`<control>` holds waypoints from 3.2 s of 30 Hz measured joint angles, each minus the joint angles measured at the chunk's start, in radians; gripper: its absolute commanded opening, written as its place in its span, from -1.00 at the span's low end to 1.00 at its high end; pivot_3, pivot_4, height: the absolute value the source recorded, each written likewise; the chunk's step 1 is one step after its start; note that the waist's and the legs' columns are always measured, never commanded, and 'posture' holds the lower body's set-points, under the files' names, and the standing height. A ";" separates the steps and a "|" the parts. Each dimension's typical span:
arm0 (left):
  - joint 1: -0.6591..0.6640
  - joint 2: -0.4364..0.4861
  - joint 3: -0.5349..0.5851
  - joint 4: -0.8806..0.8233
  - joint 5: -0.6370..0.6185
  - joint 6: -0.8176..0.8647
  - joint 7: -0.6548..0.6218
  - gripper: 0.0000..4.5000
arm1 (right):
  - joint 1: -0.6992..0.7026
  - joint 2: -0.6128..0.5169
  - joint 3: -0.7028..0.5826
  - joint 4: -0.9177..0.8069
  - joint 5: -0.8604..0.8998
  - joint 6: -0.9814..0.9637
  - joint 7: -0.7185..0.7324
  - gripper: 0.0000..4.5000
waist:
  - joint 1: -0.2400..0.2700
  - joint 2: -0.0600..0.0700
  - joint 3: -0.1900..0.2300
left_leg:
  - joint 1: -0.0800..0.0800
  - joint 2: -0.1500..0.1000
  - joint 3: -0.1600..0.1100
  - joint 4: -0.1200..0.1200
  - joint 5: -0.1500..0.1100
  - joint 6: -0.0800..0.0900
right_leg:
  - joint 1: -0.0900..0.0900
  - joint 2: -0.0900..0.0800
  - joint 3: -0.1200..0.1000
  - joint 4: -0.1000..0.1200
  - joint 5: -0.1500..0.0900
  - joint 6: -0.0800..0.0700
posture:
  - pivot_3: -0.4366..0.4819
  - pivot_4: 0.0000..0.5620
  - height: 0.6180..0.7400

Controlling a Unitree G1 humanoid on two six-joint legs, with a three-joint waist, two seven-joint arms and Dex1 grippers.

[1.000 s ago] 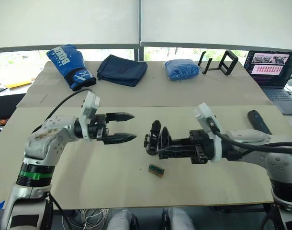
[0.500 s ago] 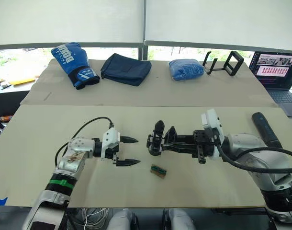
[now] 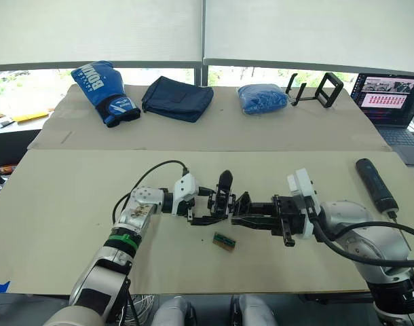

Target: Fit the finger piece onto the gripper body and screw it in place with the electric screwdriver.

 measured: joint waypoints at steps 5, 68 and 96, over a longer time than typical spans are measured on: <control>-0.004 -0.014 -0.008 0.029 0.014 -0.024 -0.011 1.00 | 0.023 -0.006 -0.005 -0.018 0.000 -0.005 -0.003 -0.83 | 0.003 0.000 0.000 | 0.000 0.000 0.000 0.001 0.000 0.000 | 0.000 -0.001 0.000 0.000 0.000 0.000 | -0.05 -0.47 1.00; -0.004 -0.045 -0.011 0.043 0.045 -0.061 0.013 0.02 | -0.147 0.193 0.162 0.325 -0.330 -0.247 0.005 -0.83 | 0.004 0.000 0.000 | 0.000 0.000 0.000 0.008 -0.002 0.003 | 0.001 -0.002 0.000 0.007 0.000 0.001 | -0.05 -0.47 1.00; 0.004 -0.039 -0.014 0.035 0.046 -0.064 0.016 0.02 | -0.138 0.177 0.158 0.322 -0.323 -0.226 -0.004 -0.83 | 0.000 0.000 -0.001 | 0.001 0.000 0.000 0.008 -0.002 0.003 | 0.001 -0.002 0.000 0.007 0.000 0.001 | -0.05 -0.47 1.00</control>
